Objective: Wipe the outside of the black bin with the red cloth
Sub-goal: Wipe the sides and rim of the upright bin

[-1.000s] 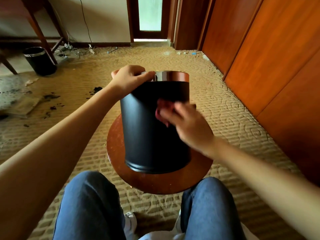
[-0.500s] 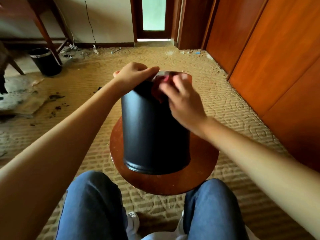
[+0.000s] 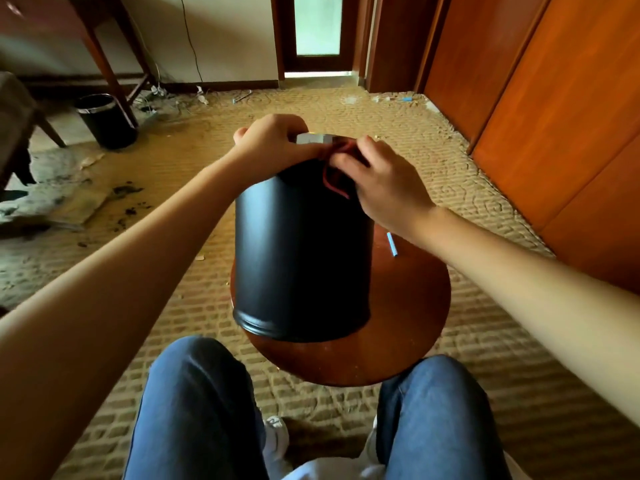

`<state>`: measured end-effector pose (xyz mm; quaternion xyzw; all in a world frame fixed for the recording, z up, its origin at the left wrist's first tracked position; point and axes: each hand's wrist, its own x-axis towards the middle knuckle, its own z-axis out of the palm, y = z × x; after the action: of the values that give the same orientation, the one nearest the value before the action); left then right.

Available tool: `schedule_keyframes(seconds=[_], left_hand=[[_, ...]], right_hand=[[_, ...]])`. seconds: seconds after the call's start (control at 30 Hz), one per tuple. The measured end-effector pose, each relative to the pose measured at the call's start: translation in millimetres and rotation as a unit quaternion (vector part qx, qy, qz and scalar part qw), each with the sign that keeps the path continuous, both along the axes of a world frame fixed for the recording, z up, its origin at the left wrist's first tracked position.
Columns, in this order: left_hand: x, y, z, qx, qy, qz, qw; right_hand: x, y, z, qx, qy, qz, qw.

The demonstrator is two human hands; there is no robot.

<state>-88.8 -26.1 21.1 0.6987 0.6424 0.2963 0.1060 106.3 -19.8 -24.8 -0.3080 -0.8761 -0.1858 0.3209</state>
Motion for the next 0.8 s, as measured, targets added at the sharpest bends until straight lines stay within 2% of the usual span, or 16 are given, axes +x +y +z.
schedule_keyframes(seconds=[0.07,0.13,0.27,0.37,0.43,0.5,0.6,0.7,0.8], left_hand=[[0.8,4.9,3.6,0.001,0.026,0.016,1.000],[3.7,7.9,4.5,0.009,0.035,0.038,0.999],[-4.5,6.9,-1.7,0.001,-0.002,0.044,0.999],[-9.3,2.6,-4.5,-0.012,-0.037,0.021,0.999],[-8.7,-3.0,-4.4,-0.006,-0.048,0.016,0.999],[-10.3,-9.4,-3.3,-0.005,-0.053,0.011,0.999],[-20.3,-15.5,-2.4,-0.003,-0.056,0.023,0.998],[-33.5,-17.8,-2.9,0.006,-0.070,0.036,0.997],[-40.7,-23.5,-4.0,0.006,-0.068,0.027,0.997]], right_hand=[[-11.7,-9.8,-9.1,-0.002,0.020,-0.008,1.000],[-8.0,-42.9,-52.9,-0.019,0.002,0.045,0.999],[22.3,-118.0,-133.6,-0.074,-0.091,0.146,0.982],[16.6,-80.4,-103.1,-0.061,-0.093,0.132,0.985],[4.3,-38.9,-57.1,-0.019,-0.059,0.076,0.995],[-6.0,-7.4,-15.5,-0.025,-0.007,0.003,1.000],[-25.0,-5.5,-4.8,-0.034,0.055,-0.039,0.997],[-29.3,-56.3,-58.2,-0.031,0.021,0.047,0.998],[-13.9,-126.8,-116.3,-0.035,-0.101,0.163,0.981]])
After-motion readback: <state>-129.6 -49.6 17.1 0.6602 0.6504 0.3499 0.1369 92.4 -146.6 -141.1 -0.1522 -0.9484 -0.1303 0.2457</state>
